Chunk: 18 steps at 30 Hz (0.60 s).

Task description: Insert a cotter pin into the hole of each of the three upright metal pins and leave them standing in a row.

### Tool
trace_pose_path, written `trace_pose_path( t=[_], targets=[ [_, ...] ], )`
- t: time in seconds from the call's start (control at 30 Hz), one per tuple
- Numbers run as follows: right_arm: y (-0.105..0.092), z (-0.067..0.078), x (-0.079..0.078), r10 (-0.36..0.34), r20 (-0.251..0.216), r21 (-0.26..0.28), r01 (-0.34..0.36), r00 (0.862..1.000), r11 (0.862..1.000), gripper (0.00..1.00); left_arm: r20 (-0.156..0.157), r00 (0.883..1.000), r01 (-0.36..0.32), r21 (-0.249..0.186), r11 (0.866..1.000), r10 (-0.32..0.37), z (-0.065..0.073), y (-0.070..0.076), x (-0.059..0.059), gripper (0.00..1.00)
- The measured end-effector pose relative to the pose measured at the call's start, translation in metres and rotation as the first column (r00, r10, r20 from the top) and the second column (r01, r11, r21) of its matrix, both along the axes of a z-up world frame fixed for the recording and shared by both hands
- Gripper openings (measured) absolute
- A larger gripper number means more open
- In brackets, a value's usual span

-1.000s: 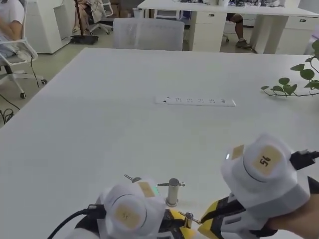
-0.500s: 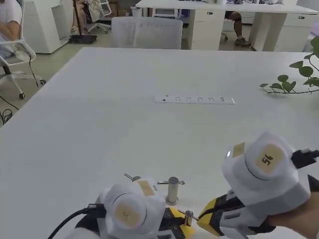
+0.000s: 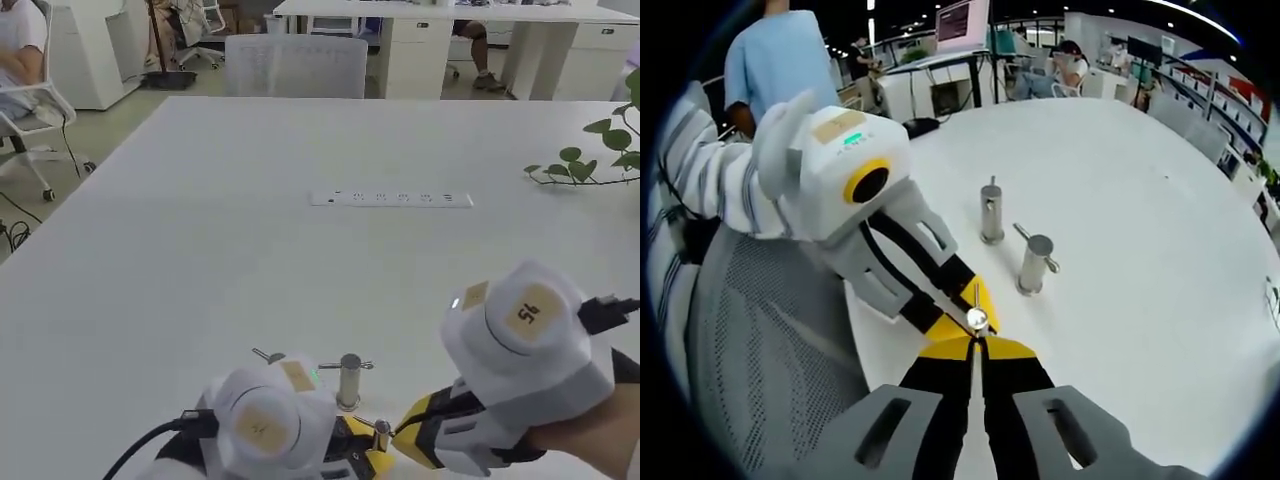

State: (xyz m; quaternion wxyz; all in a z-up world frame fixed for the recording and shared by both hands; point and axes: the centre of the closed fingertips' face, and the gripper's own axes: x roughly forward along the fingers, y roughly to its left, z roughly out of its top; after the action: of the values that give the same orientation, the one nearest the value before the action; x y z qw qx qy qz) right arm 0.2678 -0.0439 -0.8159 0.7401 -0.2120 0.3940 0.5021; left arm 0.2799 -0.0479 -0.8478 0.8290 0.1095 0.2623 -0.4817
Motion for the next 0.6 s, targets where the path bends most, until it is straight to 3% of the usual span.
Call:
trace_pose_path(
  t=[0.37, 0.53, 0.57, 0.6],
  targets=[
    [0.001, -0.003, -0.004, 0.025, 0.001, -0.002, -0.025, 1.0, 1.0, 0.08, 0.012, 1.0, 0.008, 0.015, 1.0, -0.008, -0.001, 0.0, -0.001, 0.08],
    [0.001, -0.004, -0.004, 0.03, 0.005, -0.006, -0.03, 1.0, 1.0, 0.1, 0.007, 0.999, 0.041, 0.106, 0.993, -0.042, -0.016, 0.007, -0.008, 0.08],
    [0.0, -0.004, -0.005, 0.031, 0.005, -0.006, -0.031, 1.0, 1.0, 0.11, 0.013, 0.999, 0.03, 0.076, 0.997, -0.032, -0.013, 0.005, -0.008, 0.08],
    [0.0, -0.005, -0.005, 0.032, 0.008, -0.006, -0.032, 0.999, 0.999, 0.11, 0.007, 0.999, 0.03, 0.081, 0.996, -0.031, -0.014, 0.006, -0.008, 0.08]
  ],
)
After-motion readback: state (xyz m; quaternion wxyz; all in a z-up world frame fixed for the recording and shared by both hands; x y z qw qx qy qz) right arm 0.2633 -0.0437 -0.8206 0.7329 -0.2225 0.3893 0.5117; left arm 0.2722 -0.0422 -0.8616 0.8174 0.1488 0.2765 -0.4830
